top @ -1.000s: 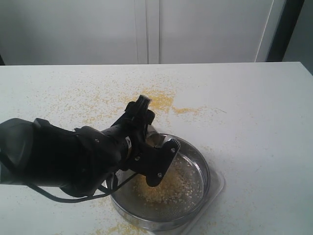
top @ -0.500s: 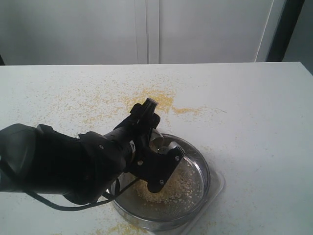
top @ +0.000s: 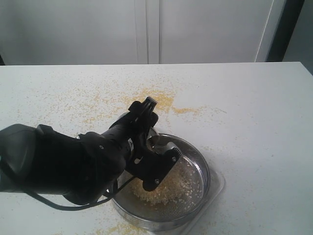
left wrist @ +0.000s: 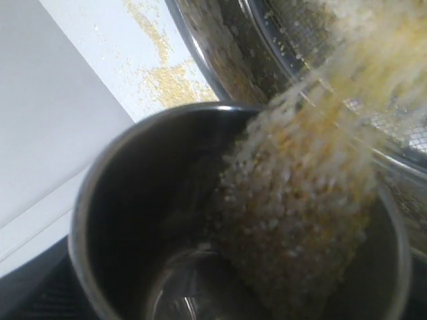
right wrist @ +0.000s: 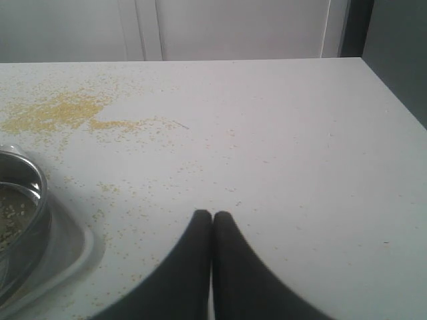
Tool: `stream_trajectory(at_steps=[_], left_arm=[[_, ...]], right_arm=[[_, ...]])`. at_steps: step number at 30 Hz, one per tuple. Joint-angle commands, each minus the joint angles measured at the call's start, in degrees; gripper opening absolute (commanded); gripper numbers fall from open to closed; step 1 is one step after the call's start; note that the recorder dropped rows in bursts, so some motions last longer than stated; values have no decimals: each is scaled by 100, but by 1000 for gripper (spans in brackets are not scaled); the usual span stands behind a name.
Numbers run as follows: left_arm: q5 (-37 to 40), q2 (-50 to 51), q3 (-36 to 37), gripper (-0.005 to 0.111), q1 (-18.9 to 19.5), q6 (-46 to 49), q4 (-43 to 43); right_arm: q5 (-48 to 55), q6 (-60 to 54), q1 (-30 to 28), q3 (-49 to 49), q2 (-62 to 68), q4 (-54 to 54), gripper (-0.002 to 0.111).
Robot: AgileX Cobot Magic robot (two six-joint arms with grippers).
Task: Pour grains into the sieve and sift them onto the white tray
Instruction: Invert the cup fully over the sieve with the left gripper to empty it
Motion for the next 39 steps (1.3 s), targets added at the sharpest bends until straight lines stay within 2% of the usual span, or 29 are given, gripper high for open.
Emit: stream_trajectory(at_steps=[1,8,14,18,26,39], left_arm=[[348,-21,-25,0,-72,24,82],[397,-21,-25,0,-220,51,99],[572,-17,-25,0,-230,762,120],[573,8,-25,0,-289,794,122],[1043,272,-25,0,-493,794,122],[1784,345,-25,0,-601,794,122]], right_arm=[[-86,-1,34,33,-34,0,0],[-86,-1,34,33,-34,0,0],[-86,-1,34,33,-34,0,0],[-86,-1,34,33,-34,0,0],[-86,-1,34,33,-34,0,0],[-86,-1,34,33,-34,0,0]])
